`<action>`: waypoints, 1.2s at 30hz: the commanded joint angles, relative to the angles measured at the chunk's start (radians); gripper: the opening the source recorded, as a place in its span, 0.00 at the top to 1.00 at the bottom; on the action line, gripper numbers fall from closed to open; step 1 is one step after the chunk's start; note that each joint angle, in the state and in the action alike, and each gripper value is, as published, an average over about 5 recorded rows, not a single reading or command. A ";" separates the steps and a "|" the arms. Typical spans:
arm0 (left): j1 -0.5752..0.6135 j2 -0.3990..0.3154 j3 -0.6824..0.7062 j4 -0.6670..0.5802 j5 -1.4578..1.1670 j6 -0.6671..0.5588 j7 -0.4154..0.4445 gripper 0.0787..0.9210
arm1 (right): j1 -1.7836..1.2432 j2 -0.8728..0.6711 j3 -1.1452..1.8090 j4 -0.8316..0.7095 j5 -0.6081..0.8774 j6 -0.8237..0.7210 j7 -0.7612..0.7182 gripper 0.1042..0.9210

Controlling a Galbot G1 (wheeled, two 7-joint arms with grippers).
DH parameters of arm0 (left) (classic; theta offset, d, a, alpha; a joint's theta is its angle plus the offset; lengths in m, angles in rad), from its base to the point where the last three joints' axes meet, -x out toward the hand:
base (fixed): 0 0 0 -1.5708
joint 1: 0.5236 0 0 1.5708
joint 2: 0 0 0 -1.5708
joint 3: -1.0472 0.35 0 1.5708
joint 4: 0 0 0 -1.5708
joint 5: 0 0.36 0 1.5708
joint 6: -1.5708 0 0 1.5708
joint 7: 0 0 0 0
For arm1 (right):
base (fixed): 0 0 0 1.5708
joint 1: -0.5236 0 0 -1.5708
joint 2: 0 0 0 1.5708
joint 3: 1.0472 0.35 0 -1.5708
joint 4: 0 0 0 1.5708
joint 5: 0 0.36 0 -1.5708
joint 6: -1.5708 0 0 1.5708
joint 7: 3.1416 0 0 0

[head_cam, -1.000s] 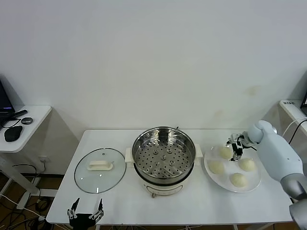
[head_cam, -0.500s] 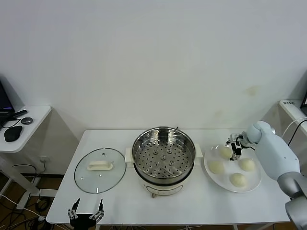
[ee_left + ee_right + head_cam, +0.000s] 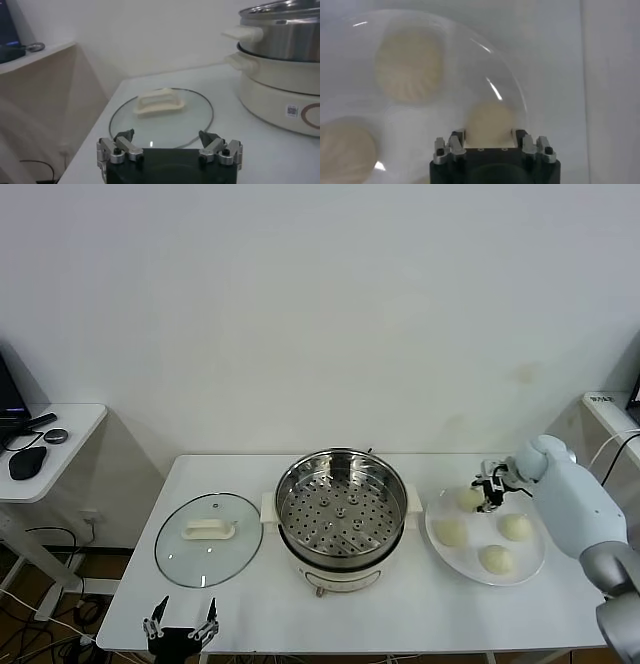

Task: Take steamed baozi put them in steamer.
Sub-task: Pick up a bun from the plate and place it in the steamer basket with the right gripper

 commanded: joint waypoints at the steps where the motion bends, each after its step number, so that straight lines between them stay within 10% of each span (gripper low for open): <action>1: -0.006 0.000 0.000 0.000 0.000 0.005 -0.003 0.12 | 0.176 -0.036 -0.151 0.100 0.229 -0.043 -0.068 0.40; 9: -0.038 0.011 -0.004 -0.012 -0.035 0.022 -0.022 0.12 | 0.456 0.089 -0.388 0.120 0.459 -0.007 -0.223 0.40; 16: -0.065 0.006 -0.008 -0.041 -0.066 0.030 -0.027 0.12 | 0.532 0.287 -0.473 -0.045 0.659 0.514 -0.332 0.39; 36: -0.059 -0.015 -0.017 -0.036 -0.092 0.029 -0.042 0.12 | 0.426 0.459 -0.487 0.097 0.112 0.718 -0.247 0.38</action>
